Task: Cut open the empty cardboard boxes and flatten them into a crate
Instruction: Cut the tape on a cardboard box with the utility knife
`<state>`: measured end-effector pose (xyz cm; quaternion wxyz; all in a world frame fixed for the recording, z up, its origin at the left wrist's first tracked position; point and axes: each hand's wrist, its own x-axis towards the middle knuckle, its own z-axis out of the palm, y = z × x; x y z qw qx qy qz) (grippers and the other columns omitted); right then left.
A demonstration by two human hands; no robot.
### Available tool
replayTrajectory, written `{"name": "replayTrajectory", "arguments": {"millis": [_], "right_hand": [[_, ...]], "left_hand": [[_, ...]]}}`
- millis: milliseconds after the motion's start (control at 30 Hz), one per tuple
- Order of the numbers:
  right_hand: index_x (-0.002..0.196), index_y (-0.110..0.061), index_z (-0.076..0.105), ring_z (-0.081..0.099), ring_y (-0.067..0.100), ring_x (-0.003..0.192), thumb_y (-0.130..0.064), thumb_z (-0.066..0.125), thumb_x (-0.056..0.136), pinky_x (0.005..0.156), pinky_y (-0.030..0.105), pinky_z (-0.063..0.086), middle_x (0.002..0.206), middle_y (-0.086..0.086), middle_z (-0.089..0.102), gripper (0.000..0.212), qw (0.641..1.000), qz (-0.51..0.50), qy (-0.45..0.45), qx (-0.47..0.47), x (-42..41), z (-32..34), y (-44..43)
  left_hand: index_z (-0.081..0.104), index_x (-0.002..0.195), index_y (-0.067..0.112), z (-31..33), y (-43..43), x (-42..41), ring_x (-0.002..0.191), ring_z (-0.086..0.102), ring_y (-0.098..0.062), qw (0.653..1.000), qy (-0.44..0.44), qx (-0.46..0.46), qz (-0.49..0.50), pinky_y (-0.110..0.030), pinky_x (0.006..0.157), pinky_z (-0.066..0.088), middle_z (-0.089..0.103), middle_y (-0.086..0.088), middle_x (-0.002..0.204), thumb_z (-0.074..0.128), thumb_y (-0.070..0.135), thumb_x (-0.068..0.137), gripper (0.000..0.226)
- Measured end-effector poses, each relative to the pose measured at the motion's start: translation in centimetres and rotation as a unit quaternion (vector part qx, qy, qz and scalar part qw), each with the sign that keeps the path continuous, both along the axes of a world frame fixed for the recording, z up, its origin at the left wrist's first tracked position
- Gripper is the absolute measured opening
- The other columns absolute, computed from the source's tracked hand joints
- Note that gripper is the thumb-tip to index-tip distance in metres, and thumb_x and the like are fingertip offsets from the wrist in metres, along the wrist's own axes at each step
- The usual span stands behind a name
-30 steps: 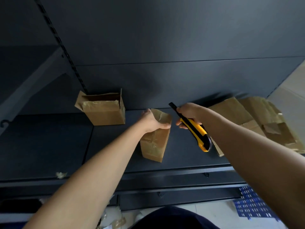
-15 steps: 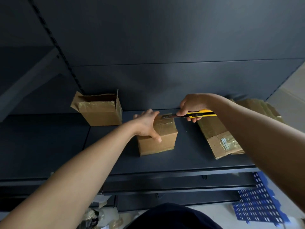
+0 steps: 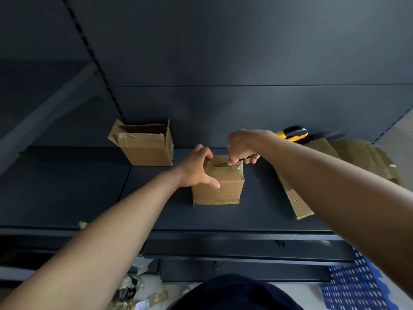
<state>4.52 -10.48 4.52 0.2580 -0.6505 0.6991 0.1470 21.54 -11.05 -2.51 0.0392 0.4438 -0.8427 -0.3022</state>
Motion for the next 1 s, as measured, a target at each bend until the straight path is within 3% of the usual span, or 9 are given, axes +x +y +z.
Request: {"name": "replayTrajectory", "arguments": {"millis": [67, 167, 300, 433, 533, 667, 733, 867, 1000], "right_hand": [[0.070, -0.011, 0.048, 0.057, 0.019, 0.051, -0.027, 0.066, 0.086, 0.055, 0.026, 0.051, 0.066, 0.005, 0.056, 0.030, 0.999, 0.003, 0.044, -0.001, 0.1, -0.1, 0.0], [0.080, -0.007, 0.052, 0.058, 0.024, 0.060, -0.027, 0.065, 0.088, 0.059, 0.030, 0.052, 0.073, 0.012, 0.060, 0.025, 0.997, -0.049, 0.017, 0.050, -1.6, 0.6, 0.1], [0.087, 0.001, 0.058, 0.056, 0.025, 0.057, -0.027, 0.062, 0.090, 0.056, 0.029, 0.049, 0.071, 0.014, 0.060, 0.028, 0.991, -0.102, 0.003, 0.088, -5.1, 1.3, 0.3], [0.081, 0.000, 0.060, 0.056, 0.024, 0.050, -0.025, 0.060, 0.090, 0.052, 0.027, 0.047, 0.065, 0.012, 0.060, 0.026, 0.989, -0.122, 0.040, 0.071, -8.6, 1.0, 1.6], [0.088, 0.001, 0.060, 0.058, 0.025, 0.052, -0.024, 0.056, 0.094, 0.050, 0.028, 0.049, 0.070, 0.013, 0.061, 0.026, 0.981, -0.177, -0.067, 0.038, -9.8, -0.5, 2.9], [0.092, -0.001, 0.058, 0.061, 0.027, 0.066, -0.022, 0.048, 0.099, 0.065, 0.036, 0.052, 0.078, 0.014, 0.061, 0.025, 0.938, -0.230, -0.257, 0.031, -9.1, -2.3, 5.0], [0.090, -0.002, 0.057, 0.060, 0.026, 0.065, -0.022, 0.046, 0.100, 0.065, 0.034, 0.051, 0.077, 0.014, 0.060, 0.025, 0.932, -0.234, -0.276, 0.034, -8.7, -3.1, 5.9], [0.092, 0.000, 0.059, 0.061, 0.026, 0.064, -0.025, 0.048, 0.099, 0.068, 0.035, 0.053, 0.075, 0.014, 0.062, 0.028, 0.934, -0.241, -0.260, 0.037, -8.4, -4.5, 5.9], [0.083, 0.001, 0.062, 0.062, 0.025, 0.055, -0.025, 0.052, 0.097, 0.056, 0.030, 0.052, 0.064, 0.012, 0.063, 0.031, 0.948, -0.225, -0.226, 0.004, -9.0, -4.8, 4.6]], "left_hand": [[0.039, 0.119, 0.021, 0.0, 0.0, 0.0, 0.103, 0.041, -0.012, 1.000, -0.008, -0.010, -0.004, -0.026, 0.076, 0.037, 0.030, 0.010, 0.113, 0.081, 0.049, 0.063, 0.076], [0.040, 0.118, 0.023, -0.1, 0.1, 0.0, 0.105, 0.041, -0.011, 1.000, -0.012, -0.005, -0.009, -0.028, 0.079, 0.038, 0.029, 0.011, 0.114, 0.079, 0.047, 0.067, 0.069], [0.048, 0.118, 0.025, 0.2, 0.1, 0.1, 0.107, 0.043, -0.011, 1.000, -0.010, -0.002, -0.015, -0.031, 0.087, 0.040, 0.035, 0.013, 0.117, 0.079, 0.041, 0.070, 0.059], [0.054, 0.112, 0.018, 0.7, 0.6, -0.3, 0.111, 0.043, -0.015, 0.996, -0.039, -0.080, -0.031, -0.033, 0.091, 0.041, 0.044, 0.005, 0.117, 0.076, 0.027, 0.076, 0.044], [0.049, 0.110, 0.017, 0.9, 1.4, -1.7, 0.111, 0.039, -0.017, 0.986, -0.082, -0.141, -0.042, -0.030, 0.087, 0.038, 0.040, 0.002, 0.116, 0.070, 0.012, 0.081, 0.037], [0.047, 0.119, 0.016, 0.6, 1.9, -2.9, 0.115, 0.036, -0.019, 0.979, -0.091, -0.174, -0.052, -0.032, 0.094, 0.036, 0.039, 0.000, 0.123, 0.055, -0.007, 0.083, 0.043], [0.048, 0.123, 0.013, 0.3, 2.0, -2.9, 0.117, 0.034, -0.018, 0.979, -0.087, -0.175, -0.062, -0.033, 0.098, 0.034, 0.039, 0.000, 0.128, 0.055, -0.004, 0.085, 0.042], [0.050, 0.129, 0.012, 0.0, 2.2, -2.9, 0.117, 0.037, -0.017, 0.982, -0.073, -0.169, -0.050, -0.032, 0.099, 0.033, 0.045, -0.001, 0.125, 0.065, 0.025, 0.087, 0.046], [0.052, 0.127, 0.011, -0.1, 2.0, -3.4, 0.116, 0.038, -0.017, 0.980, -0.092, -0.171, -0.046, -0.034, 0.098, 0.036, 0.046, -0.001, 0.122, 0.066, 0.025, 0.086, 0.045]]}}
